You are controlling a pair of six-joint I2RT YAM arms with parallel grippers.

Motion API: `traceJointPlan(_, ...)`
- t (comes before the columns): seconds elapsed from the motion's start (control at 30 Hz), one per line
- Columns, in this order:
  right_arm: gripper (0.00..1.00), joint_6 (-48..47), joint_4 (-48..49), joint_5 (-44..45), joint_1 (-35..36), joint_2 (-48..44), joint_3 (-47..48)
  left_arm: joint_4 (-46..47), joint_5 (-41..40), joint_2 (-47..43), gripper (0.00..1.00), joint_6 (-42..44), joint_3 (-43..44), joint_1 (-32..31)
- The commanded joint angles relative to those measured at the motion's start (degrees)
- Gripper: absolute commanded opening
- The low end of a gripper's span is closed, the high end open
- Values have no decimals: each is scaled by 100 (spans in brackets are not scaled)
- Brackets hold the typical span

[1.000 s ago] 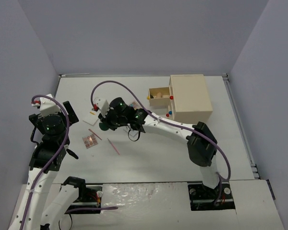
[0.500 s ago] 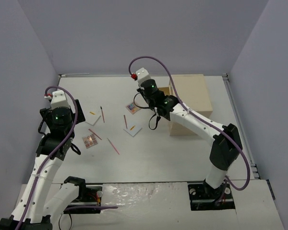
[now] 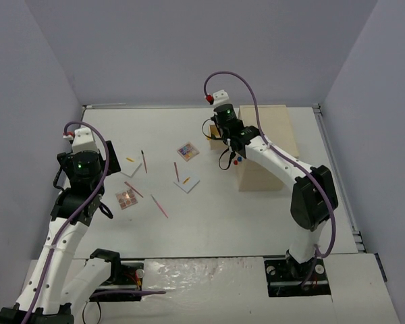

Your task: Organize the makeup

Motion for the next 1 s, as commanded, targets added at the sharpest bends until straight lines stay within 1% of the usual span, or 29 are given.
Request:
traceJointPlan(0.0, 0, 204, 252, -320, -116, 26, 332, 292, 43, 6, 97, -48, 365, 50)
traceJointPlan(0.17, 0, 261, 257, -426, -173, 70, 336, 296, 69, 14, 97, -57, 365, 50)
traceJointPlan(0.2, 3, 266, 257, -442, -173, 66, 329, 301, 78, 18, 97, -53, 365, 50)
traceJointPlan(0.27, 13, 278, 248, -483, -168, 16, 319, 301, 99, 23, 97, -57, 377, 50)
traceJointPlan(0.43, 28, 298, 230, -475, -173, -99, 284, 309, 217, 64, 97, -54, 388, 50)
traceJointPlan(0.53, 34, 310, 222, -527, -165, -227, 275, 309, 345, 110, 97, -39, 392, 50)
traceJointPlan(0.57, 39, 310, 222, -553, -164, -271, 266, 326, 406, 128, 97, -39, 392, 50)
traceJointPlan(0.6, 42, 310, 213, -588, -164, -332, 275, 336, 468, 163, 97, -39, 400, 50)
traceJointPlan(0.7, 52, 318, 162, -698, -171, -644, 329, 376, 963, 400, 97, -76, 486, 50)
traceJointPlan(0.83, 72, 319, 86, -633, -263, -1127, 362, 406, 1730, 1021, 97, -233, 806, 23)
traceJointPlan(0.9, 81, 385, -134, -608, -435, -1358, 313, 414, 2166, 1431, 97, -316, 979, -10)
traceJointPlan(0.97, 89, 484, -222, -585, -675, -1570, 221, 376, 2363, 1846, 97, -347, 1249, -115)
